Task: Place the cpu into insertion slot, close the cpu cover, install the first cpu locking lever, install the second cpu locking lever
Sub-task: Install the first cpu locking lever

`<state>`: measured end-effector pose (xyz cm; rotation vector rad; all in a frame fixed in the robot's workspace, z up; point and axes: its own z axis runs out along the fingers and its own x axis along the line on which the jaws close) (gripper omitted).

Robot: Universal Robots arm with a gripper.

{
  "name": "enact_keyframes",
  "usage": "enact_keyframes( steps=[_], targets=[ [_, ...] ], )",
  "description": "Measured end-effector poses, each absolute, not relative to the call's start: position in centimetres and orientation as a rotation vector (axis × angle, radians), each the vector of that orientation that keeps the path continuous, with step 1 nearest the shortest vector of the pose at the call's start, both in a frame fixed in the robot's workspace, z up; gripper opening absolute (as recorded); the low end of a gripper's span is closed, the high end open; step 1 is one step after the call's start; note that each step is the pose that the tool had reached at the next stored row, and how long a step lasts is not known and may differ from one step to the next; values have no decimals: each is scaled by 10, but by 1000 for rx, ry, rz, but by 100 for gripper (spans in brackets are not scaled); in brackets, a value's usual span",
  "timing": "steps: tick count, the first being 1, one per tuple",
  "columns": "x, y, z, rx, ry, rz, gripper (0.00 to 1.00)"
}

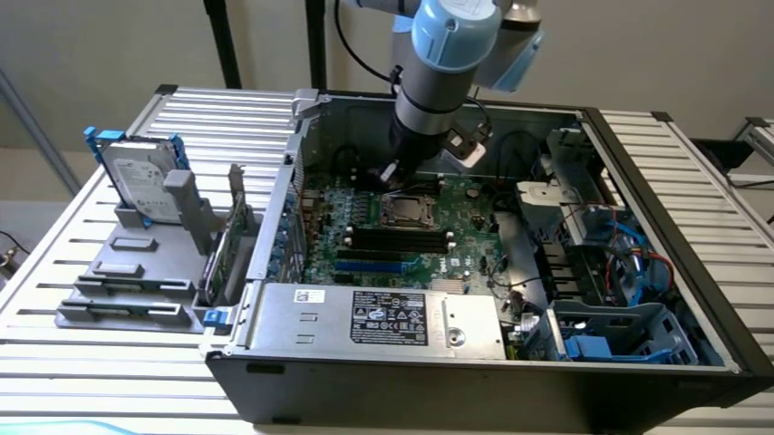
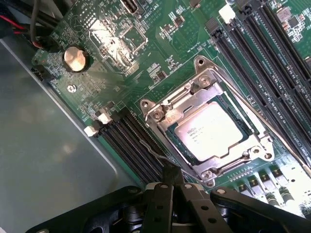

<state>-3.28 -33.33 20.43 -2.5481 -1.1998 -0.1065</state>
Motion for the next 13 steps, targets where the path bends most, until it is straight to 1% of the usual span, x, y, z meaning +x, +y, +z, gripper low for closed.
enact_keyframes(
  steps=[13],
  targets=[
    [-23,-333,200,-2548,-1200,-106,11]
  ],
)
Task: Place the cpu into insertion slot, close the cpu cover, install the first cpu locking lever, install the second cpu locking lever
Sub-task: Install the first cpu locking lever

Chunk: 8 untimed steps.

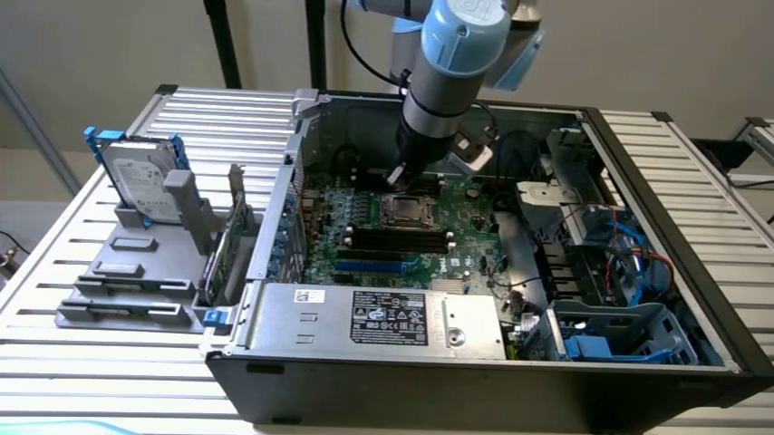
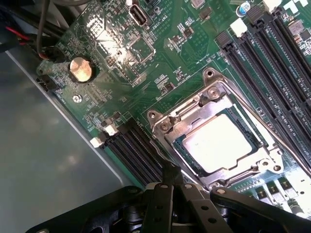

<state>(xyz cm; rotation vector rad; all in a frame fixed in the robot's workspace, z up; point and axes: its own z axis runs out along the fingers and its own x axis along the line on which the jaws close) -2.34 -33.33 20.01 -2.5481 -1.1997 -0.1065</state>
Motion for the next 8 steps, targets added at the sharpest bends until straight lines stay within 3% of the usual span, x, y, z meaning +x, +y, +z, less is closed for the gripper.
enact_keyframes(
  steps=[8],
  targets=[
    [-22,-333,199,-2548,-1200,-106,11]
  ],
)
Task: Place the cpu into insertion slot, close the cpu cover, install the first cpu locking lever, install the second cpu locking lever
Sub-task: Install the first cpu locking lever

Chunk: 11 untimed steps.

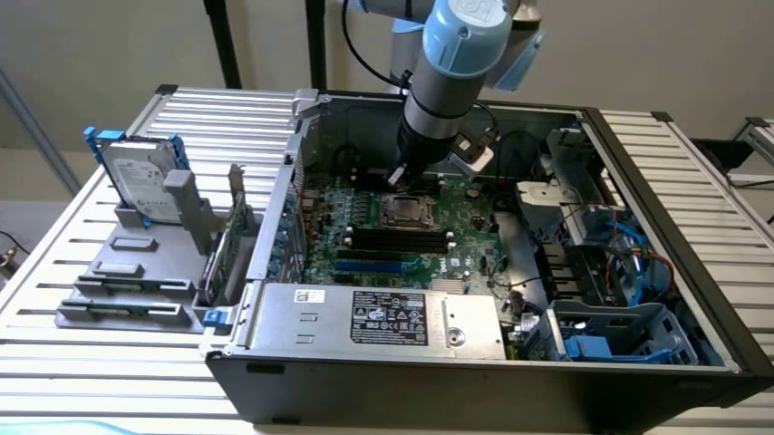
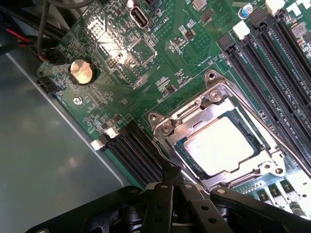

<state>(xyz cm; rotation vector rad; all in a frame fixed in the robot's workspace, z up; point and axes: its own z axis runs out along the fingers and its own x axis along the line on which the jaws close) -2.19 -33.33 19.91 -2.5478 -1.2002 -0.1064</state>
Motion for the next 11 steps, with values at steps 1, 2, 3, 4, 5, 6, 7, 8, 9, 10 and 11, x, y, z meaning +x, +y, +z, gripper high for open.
enact_keyframes(
  steps=[1,2,3,4,5,6,7,8,9,10,11],
  targets=[
    [-22,-333,201,-2547,-1200,-107,11],
    [-22,-333,205,-2547,-1200,-106,11],
    [-22,-333,209,-2547,-1200,-106,11],
    [-22,-333,213,-2548,-1200,-105,11],
    [-22,-334,216,-2547,-1200,-106,11],
    [-23,-334,219,-2547,-1201,-105,11],
    [-24,-334,221,-2547,-1201,-105,11],
    [-25,-334,223,-2547,-1202,-105,11],
    [-26,-334,224,-2546,-1202,-105,11],
    [-27,-335,225,-2546,-1203,-105,11],
    [-28,-335,226,-2546,-1204,-105,11]
  ],
)
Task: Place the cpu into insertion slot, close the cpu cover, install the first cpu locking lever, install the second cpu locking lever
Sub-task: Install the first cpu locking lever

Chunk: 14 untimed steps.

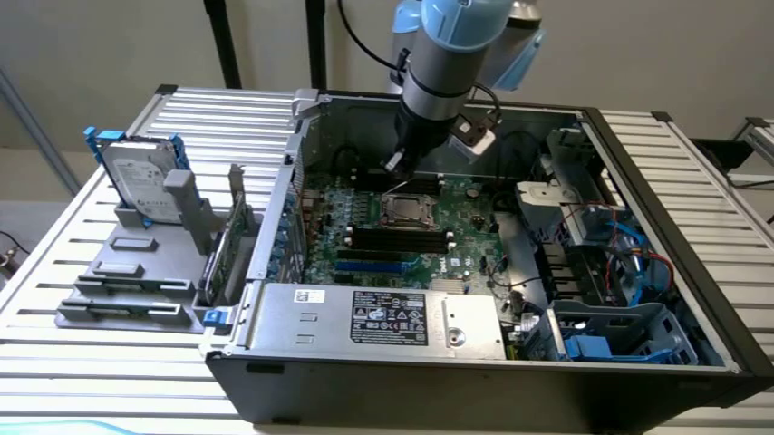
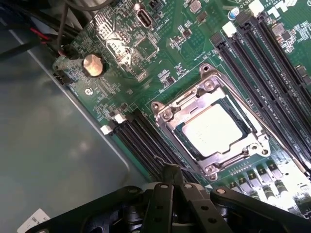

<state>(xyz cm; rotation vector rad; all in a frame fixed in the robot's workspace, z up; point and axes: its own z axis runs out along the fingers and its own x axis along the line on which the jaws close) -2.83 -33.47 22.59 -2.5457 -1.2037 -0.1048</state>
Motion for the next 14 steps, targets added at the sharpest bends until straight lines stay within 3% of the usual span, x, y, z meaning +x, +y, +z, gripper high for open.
enact_keyframes(
  steps=[14],
  targets=[
    [-49,-336,226,-2541,-1213,-103,11]
  ],
)
